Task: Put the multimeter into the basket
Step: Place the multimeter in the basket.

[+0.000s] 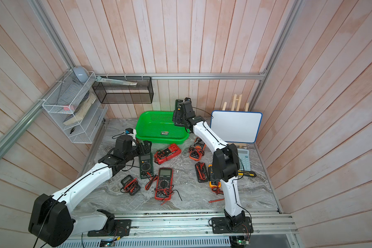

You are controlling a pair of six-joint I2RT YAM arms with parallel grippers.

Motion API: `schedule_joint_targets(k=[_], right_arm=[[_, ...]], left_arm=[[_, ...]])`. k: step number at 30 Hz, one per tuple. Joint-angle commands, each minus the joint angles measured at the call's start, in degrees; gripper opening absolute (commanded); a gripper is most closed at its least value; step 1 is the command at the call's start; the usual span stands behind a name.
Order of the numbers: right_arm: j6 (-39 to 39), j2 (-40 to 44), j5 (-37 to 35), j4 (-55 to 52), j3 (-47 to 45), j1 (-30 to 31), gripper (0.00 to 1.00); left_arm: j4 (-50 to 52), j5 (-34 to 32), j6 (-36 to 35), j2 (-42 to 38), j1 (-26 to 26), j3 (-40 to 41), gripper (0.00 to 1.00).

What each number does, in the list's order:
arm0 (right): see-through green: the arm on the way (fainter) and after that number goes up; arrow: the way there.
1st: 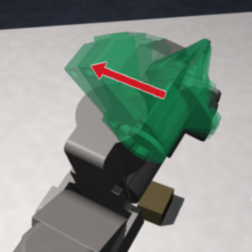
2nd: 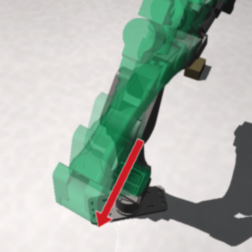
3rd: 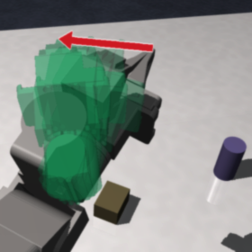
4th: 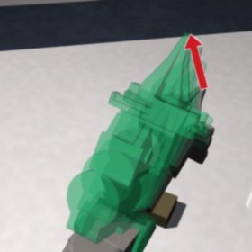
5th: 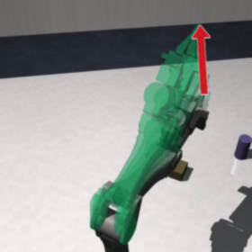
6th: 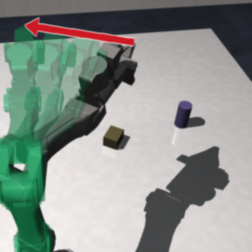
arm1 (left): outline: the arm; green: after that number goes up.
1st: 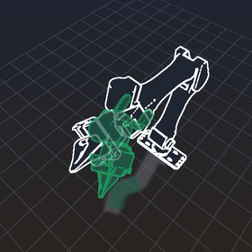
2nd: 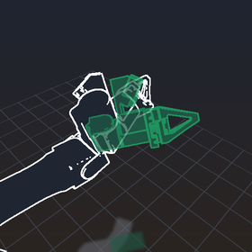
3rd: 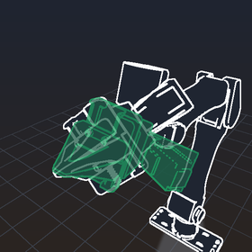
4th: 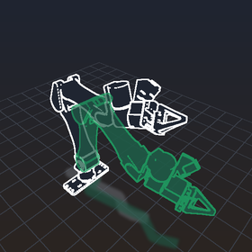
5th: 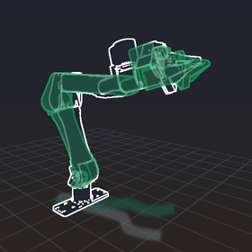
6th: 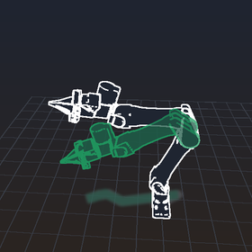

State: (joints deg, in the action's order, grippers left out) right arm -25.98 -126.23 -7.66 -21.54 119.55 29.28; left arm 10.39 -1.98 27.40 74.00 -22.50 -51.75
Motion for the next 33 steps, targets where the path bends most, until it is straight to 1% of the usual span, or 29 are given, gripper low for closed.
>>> schedule_joint_targets(k=[1, 4, 7, 12, 19, 24, 26, 28, 33], right_arm=[[1.9, -4.5, -1.0, -3.8, 7.1, 0.1, 0.43], [1.4, -8.9, -0.4, -6.1, 11.7, 0.1, 0.43], [1.2, -11.6, 0.1, -7.2, 13.3, 0.1, 0.43], [1.2, -13.1, 0.0, -7.6, 11.4, 0.2, 0.43], [1.1, -12.8, -1.3, -7.6, 7.1, 0.2, 0.44], [0.7, -13.5, -1.7, -8.3, 6.4, -0.1, 0.49], [0.1, -14.0, -1.5, -8.5, 6.5, -0.4, 0.53], [-0.6, -14.6, -1.5, -8.7, 6.7, -0.8, 0.59], [-1.8, -16.6, -1.7, -10.3, 9.7, -1.2, 0.83]], left_arm=[[0.8, -0.7, -1.6, 1.2, 0.4, -2.3, 1.00], [1.0, -0.6, -1.8, 1.8, 0.4, -2.8, 0.99], [1.2, -0.5, -1.6, 2.3, 0.4, -3.0, 1.00], [1.1, -0.2, -1.0, 3.1, 0.4, -2.6, 1.00], [0.9, 0.3, -0.3, 4.1, 0.4, -2.3, 1.00], [0.8, 0.7, 0.1, 4.7, 0.4, -2.0, 1.00], [0.5, 0.7, 0.3, 4.7, 0.4, -1.8, 1.00], [0.3, 0.8, 0.4, 5.0, 0.4, -1.7, 1.00], [0.2, 1.0, 0.5, 5.6, 0.4, -1.7, 1.00]])
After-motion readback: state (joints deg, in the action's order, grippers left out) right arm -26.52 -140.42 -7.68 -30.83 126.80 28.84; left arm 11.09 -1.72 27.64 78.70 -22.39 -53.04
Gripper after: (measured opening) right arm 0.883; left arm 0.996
